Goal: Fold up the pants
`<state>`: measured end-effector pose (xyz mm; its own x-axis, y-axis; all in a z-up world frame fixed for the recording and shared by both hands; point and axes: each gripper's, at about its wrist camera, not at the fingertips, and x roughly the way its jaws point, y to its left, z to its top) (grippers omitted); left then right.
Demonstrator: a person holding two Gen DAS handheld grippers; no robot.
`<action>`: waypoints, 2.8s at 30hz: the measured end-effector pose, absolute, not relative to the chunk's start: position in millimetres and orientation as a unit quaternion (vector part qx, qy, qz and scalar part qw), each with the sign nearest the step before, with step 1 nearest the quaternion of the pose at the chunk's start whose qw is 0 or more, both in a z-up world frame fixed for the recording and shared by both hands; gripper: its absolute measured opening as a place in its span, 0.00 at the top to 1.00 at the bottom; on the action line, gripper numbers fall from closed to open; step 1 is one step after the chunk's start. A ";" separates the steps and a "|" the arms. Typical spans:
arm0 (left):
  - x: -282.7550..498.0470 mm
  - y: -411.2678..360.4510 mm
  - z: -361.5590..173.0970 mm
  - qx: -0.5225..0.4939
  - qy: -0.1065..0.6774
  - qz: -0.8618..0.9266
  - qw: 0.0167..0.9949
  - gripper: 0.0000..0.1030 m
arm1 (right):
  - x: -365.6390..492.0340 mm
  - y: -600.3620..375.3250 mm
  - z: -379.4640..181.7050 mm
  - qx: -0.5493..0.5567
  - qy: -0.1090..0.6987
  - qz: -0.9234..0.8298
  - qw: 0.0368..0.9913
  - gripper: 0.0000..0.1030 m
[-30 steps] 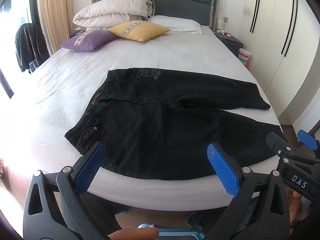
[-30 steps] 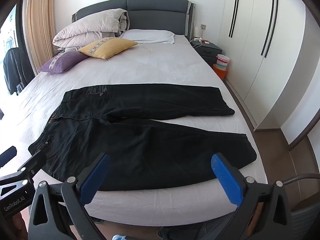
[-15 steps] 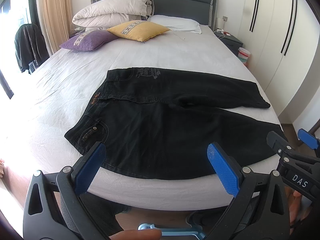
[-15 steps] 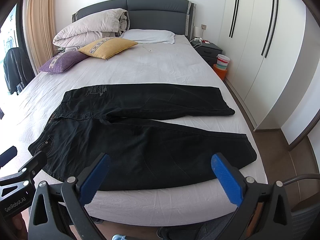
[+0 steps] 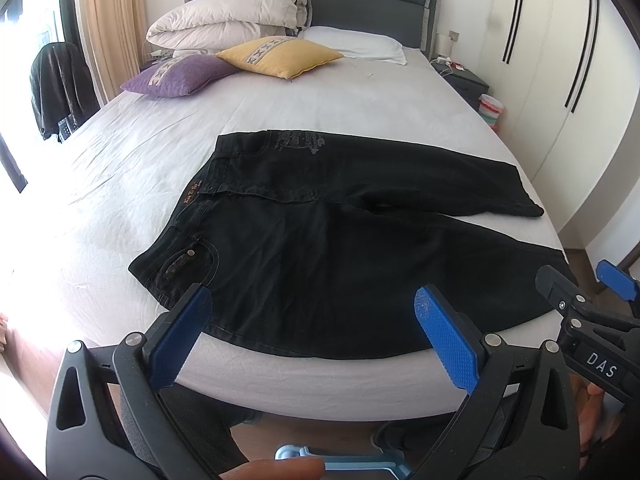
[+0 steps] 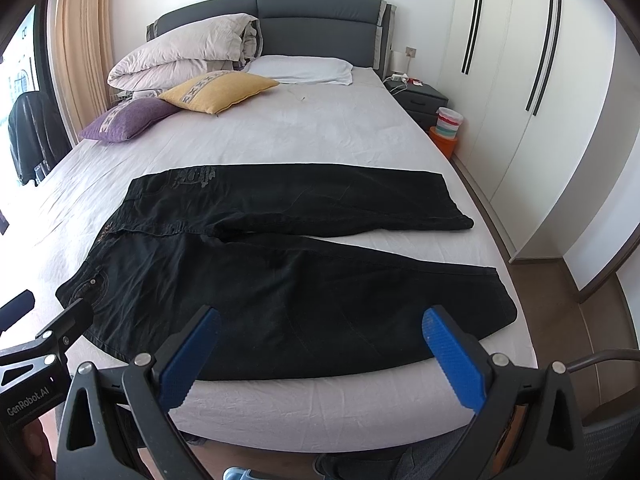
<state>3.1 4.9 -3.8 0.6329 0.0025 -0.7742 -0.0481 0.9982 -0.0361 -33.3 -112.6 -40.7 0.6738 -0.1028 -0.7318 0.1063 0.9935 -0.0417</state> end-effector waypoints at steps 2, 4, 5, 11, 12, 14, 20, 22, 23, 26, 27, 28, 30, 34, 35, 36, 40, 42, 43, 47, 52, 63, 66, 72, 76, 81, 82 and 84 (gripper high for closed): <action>3.6 5.0 -4.6 -0.026 0.429 0.014 0.903 0.00 | -33.1 -112.7 -41.6 0.002 0.401 -0.057 0.914 0.00; 3.6 5.2 -4.7 -0.027 0.429 0.014 0.903 0.00 | -33.0 -112.8 -42.1 0.003 0.401 -0.057 0.914 0.00; 3.5 5.3 -4.8 -0.026 0.429 0.014 0.903 0.00 | -33.0 -112.5 -42.1 0.003 0.401 -0.057 0.914 0.00; 3.1 6.1 -5.9 -0.026 0.429 0.014 0.903 0.00 | -32.9 -112.6 -41.8 0.003 0.401 -0.057 0.914 0.00; 3.2 6.0 -5.8 -0.026 0.429 0.014 0.903 0.00 | -32.9 -112.8 -42.4 0.003 0.401 -0.056 0.914 0.00; 3.1 6.6 -5.9 -0.026 0.429 0.014 0.903 0.00 | -33.5 -112.7 -42.3 0.003 0.401 -0.057 0.914 0.00; 1.9 7.9 -7.7 -0.026 0.428 0.015 0.903 0.00 | -34.7 -112.5 -42.6 0.003 0.400 -0.056 0.915 0.00; 1.6 8.2 -7.9 -0.027 0.427 0.015 0.904 0.00 | -36.2 -111.8 -42.3 0.003 0.399 -0.056 0.915 0.00; 1.1 8.7 -8.1 -0.027 0.427 0.015 0.904 0.00 | -38.3 -111.2 -42.0 0.004 0.398 -0.056 0.916 0.00; -1.5 9.8 -8.6 -0.027 0.425 0.015 0.905 0.00 | -41.4 -110.7 -39.8 0.004 0.397 -0.055 0.916 0.00; -2.3 10.0 -8.4 -0.027 0.425 0.015 0.905 0.00 | -42.6 -109.9 -39.3 0.004 0.396 -0.055 0.917 0.00; -3.2 10.1 -8.0 -0.027 0.424 0.015 0.905 0.00 | -42.4 -110.8 -38.5 0.004 0.396 -0.055 0.917 0.00; -4.7 10.5 -7.3 -0.027 0.422 0.016 0.906 0.00 | -44.0 -110.0 -37.1 0.004 0.394 -0.054 0.917 0.00; -7.5 10.1 -5.7 -0.026 0.420 0.016 0.907 0.00 | -45.4 -110.4 -34.8 0.003 0.392 -0.054 0.918 0.00; -8.3 10.4 -5.3 -0.026 0.419 0.016 0.907 0.00 | -45.4 -110.2 -34.6 0.003 0.391 -0.053 0.919 0.00; -8.8 10.1 -4.7 -0.026 0.418 0.016 0.908 0.00 | -45.4 -110.0 -34.5 0.003 0.391 -0.053 0.919 0.00; -11.8 11.0 -3.4 -0.027 0.416 0.017 0.909 0.00 | -47.3 -109.9 -31.9 0.002 0.389 -0.052 0.920 0.00; -13.2 11.4 -3.0 -0.028 0.415 0.018 0.909 0.00 | -48.2 -109.6 -30.7 0.003 0.388 -0.052 0.920 0.00; -14.2 11.4 -2.7 -0.028 0.414 0.018 0.910 0.00 | -48.9 -109.4 -30.2 0.003 0.388 -0.052 0.920 0.00; -16.6 11.6 -1.6 -0.026 0.413 0.021 0.910 0.00 | -51.1 -108.7 -28.1 0.002 0.386 -0.050 0.921 0.00; -27.7 7.7 7.8 -0.011 0.381 0.027 0.924 0.00 | -54.0 -108.9 -24.3 0.002 0.383 -0.046 0.923 0.00; -18.0 22.9 -0.6 0.021 0.376 -0.016 0.926 0.00 | -24.9 -143.8 -7.1 0.017 0.353 0.029 0.935 0.00; 13.2 42.3 -20.1 -0.005 0.425 -0.066 0.903 0.00 | 2.1 -162.0 -1.1 0.022 0.338 0.062 0.939 0.00; 84.1 71.0 -53.7 0.080 0.435 -0.052 0.896 0.00 | 75.5 -194.5 -8.9 0.012 0.328 0.130 0.936 0.00; 154.5 93.4 -53.4 0.117 0.421 -0.059 0.897 0.00 | 138.0 -205.8 -36.2 -0.008 0.371 0.154 0.916 0.00; 285.9 112.5 -62.5 0.170 0.438 -0.085 0.879 0.00 | 214.6 -210.7 -68.6 -0.028 0.412 0.190 0.891 0.00; 312.1 114.7 -65.6 0.171 0.448 -0.107 0.871 0.00 | 226.7 -212.2 -73.1 -0.029 0.415 0.196 0.888 0.00; 360.9 112.7 -77.6 0.195 0.462 -0.138 0.854 0.00 | 250.6 -211.6 -84.4 -0.032 0.421 0.205 0.883 0.00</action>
<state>360.9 112.7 -77.6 0.5345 -0.0545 -0.8434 0.4153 0.8860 0.2060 250.6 -211.6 -84.4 0.5607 0.3353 -0.7571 -0.3900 0.9135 0.1157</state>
